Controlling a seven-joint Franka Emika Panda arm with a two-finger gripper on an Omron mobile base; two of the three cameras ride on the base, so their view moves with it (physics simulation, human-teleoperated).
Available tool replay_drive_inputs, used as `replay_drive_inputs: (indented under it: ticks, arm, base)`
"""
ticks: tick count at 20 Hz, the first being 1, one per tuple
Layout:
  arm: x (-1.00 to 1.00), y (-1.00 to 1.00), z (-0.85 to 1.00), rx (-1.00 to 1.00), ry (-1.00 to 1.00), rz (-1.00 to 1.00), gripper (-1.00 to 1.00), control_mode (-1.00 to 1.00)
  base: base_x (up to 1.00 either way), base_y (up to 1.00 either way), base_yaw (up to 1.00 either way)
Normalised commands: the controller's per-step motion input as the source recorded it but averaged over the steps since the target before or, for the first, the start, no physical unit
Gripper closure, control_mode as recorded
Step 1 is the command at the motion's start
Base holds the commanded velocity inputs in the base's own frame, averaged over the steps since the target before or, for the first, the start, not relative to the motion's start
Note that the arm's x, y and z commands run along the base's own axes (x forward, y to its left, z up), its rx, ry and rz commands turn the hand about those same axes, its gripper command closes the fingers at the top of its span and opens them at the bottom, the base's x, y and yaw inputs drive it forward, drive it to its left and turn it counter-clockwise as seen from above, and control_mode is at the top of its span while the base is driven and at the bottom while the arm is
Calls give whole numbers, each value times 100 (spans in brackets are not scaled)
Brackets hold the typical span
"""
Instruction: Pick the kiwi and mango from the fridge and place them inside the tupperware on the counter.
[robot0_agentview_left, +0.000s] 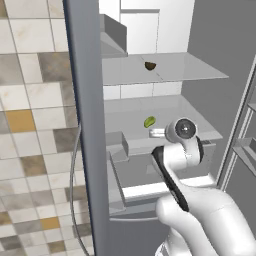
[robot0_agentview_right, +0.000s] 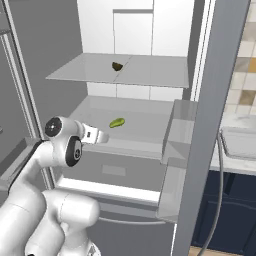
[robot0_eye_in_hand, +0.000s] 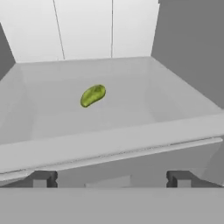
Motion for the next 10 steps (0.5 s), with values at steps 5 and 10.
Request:
replay_drive_inputs:
  ticks: [5, 10]
  arm:
    - [49, 6, -2, 0, 46, -8, -100, -100]
    - [36, 6, -24, -5, 6, -9, -100, -100]
  base:
    - [0, 0, 0]
    - [0, 0, 0]
